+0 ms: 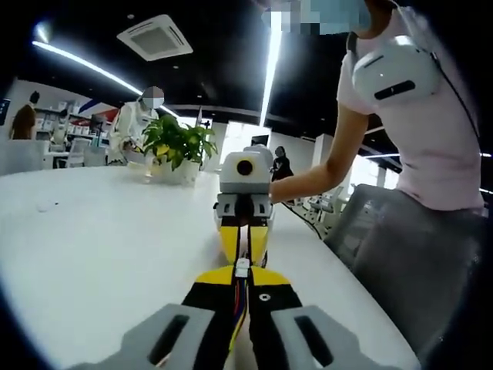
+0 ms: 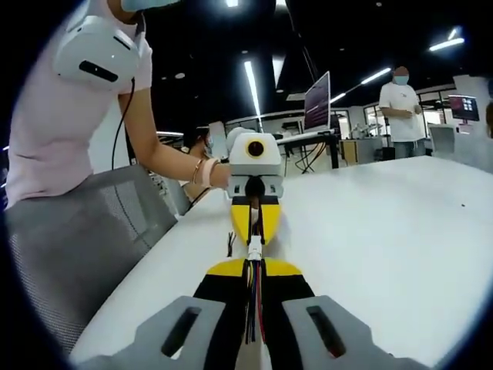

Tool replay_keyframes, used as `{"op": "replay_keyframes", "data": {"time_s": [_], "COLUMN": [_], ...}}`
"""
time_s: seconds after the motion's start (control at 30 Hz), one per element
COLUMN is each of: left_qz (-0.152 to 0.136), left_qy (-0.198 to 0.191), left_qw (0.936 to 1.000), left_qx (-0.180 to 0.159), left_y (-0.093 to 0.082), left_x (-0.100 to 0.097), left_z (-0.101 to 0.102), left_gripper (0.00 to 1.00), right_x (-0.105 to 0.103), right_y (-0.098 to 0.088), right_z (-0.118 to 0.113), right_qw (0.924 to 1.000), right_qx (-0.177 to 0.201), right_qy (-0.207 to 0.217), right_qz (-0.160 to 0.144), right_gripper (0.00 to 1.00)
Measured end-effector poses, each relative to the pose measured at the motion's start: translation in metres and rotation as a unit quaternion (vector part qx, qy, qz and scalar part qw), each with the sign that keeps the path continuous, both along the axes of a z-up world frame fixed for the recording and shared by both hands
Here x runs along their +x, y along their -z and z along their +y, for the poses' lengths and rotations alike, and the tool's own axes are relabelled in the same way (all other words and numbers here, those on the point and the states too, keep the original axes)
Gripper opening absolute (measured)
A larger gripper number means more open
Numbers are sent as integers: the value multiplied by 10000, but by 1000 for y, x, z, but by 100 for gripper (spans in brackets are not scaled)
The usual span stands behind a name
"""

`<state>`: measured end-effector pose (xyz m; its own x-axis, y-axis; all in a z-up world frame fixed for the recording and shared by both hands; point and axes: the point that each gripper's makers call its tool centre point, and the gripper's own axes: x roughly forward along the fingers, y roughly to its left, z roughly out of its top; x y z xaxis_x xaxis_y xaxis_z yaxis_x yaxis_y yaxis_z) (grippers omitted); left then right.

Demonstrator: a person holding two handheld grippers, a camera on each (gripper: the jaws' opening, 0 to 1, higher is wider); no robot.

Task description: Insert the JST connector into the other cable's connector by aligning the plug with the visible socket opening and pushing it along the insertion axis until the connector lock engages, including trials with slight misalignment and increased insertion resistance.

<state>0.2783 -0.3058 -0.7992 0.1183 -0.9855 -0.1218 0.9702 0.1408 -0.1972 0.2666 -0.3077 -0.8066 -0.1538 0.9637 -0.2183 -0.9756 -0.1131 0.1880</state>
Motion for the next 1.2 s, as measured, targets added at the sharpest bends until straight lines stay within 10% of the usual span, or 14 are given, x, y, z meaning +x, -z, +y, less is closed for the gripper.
{"op": "replay_keyframes", "data": {"time_s": [1.2], "left_qz": [-262], "left_qy": [-452], "left_qw": [9978], "left_qx": [411], "left_y": [24], "left_x": [54], "left_z": [0], "left_gripper": [0], "right_x": [64], "right_y": [28], "right_z": [-1], "right_qw": [9974], "right_qx": [-173], "right_qy": [519], "right_qz": [-459], "right_gripper": [3]}}
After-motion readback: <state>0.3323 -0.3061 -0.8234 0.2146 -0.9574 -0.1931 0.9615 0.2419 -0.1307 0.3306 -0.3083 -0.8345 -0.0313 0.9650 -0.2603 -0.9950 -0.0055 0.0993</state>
